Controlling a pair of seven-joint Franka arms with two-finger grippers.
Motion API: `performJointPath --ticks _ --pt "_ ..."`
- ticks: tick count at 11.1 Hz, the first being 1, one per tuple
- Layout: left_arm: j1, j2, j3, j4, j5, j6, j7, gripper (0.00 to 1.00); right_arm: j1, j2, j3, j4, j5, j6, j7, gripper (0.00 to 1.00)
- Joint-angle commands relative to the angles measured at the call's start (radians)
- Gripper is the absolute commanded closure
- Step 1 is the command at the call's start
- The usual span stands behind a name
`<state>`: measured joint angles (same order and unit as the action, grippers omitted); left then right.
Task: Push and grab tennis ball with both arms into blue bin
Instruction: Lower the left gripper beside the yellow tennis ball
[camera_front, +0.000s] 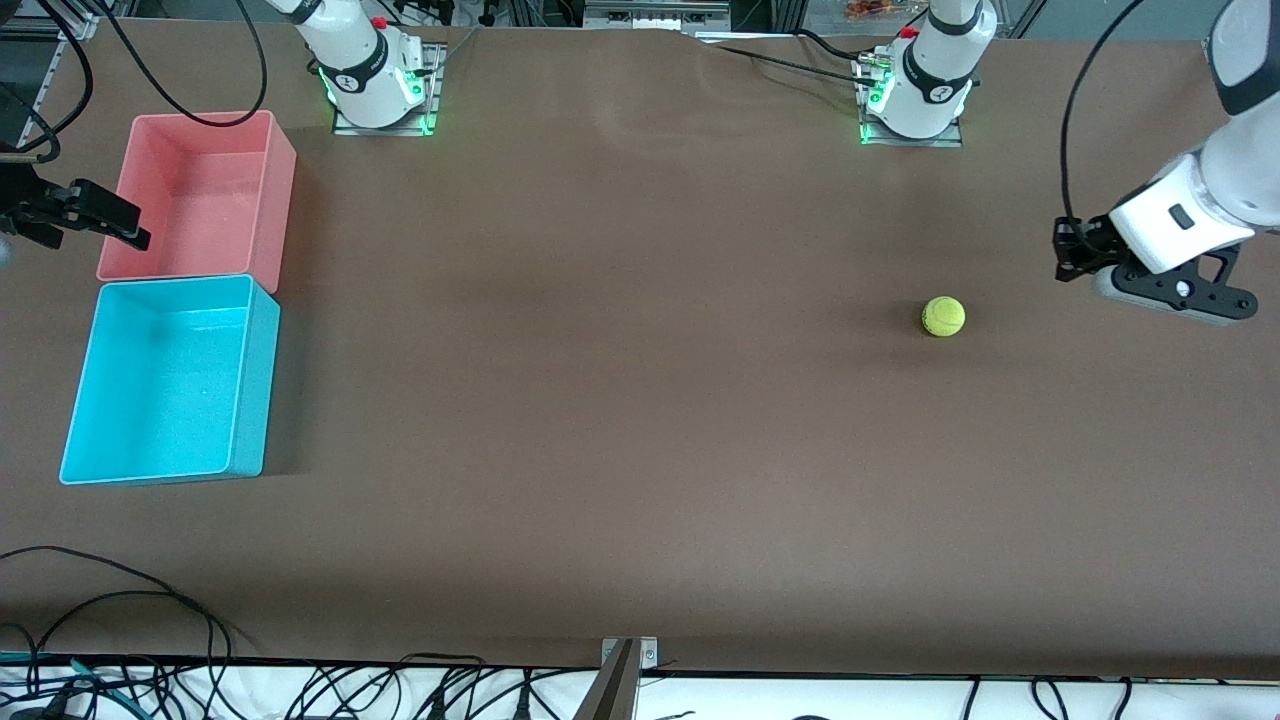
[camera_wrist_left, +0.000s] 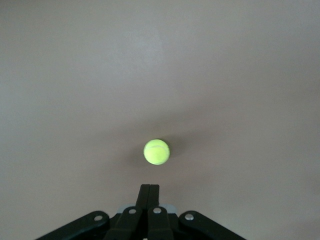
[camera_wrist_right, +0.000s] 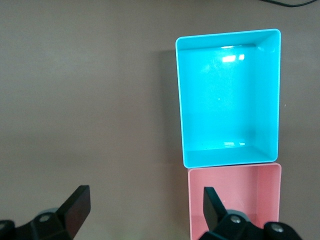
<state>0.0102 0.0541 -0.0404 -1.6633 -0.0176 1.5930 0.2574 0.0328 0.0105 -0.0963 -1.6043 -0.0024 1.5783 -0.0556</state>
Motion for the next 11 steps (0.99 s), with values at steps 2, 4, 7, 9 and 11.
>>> performJointPath --ticks 2,4,7,9,11 --pt "0.034 -0.014 -0.022 -0.061 0.083 0.036 0.435 1.0 -0.004 0.008 -0.003 0.012 0.001 0.014 0.0 0.0" --pt "0.039 -0.042 -0.084 -0.165 0.14 0.091 0.662 1.0 -0.004 0.016 -0.005 0.015 -0.01 0.025 0.0 0.0" --pt "0.051 -0.091 -0.099 -0.353 0.189 0.327 0.883 1.0 -0.002 0.02 -0.002 0.014 -0.002 0.019 0.002 0.0" --pt "0.121 -0.149 -0.099 -0.511 0.125 0.501 1.062 1.0 -0.004 0.019 -0.003 0.014 -0.007 0.02 0.0 0.0" --pt "0.219 -0.151 -0.099 -0.578 0.024 0.596 1.337 1.0 -0.004 0.02 -0.005 0.012 -0.005 0.017 0.002 0.0"
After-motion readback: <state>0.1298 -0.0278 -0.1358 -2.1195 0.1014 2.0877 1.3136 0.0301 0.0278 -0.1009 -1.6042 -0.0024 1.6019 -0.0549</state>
